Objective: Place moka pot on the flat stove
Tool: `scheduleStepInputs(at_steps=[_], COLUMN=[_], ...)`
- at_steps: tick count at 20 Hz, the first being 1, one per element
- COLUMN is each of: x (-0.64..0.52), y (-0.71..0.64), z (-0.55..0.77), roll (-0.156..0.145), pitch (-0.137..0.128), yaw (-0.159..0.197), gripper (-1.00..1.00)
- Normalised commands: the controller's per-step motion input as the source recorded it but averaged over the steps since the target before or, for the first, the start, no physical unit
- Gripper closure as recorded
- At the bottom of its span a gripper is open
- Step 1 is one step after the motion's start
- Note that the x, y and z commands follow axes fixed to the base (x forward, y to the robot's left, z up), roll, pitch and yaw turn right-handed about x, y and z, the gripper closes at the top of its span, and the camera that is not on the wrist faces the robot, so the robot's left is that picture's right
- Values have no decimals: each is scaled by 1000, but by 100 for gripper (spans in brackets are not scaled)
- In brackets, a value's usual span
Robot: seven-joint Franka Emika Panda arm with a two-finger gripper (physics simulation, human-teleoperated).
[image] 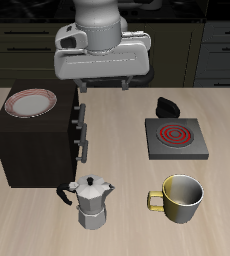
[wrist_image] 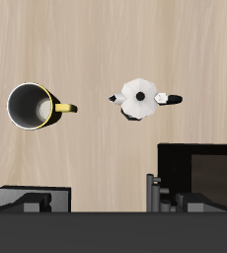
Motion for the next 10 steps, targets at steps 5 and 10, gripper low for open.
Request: scheduleStepInputs(at_steps=[5,10], x=[250,304], y=[-17,-82], z=[16,-11], roll=[33,-2], pitch=[1,2], yaw=[-7,-45], gripper=[-100,-100])
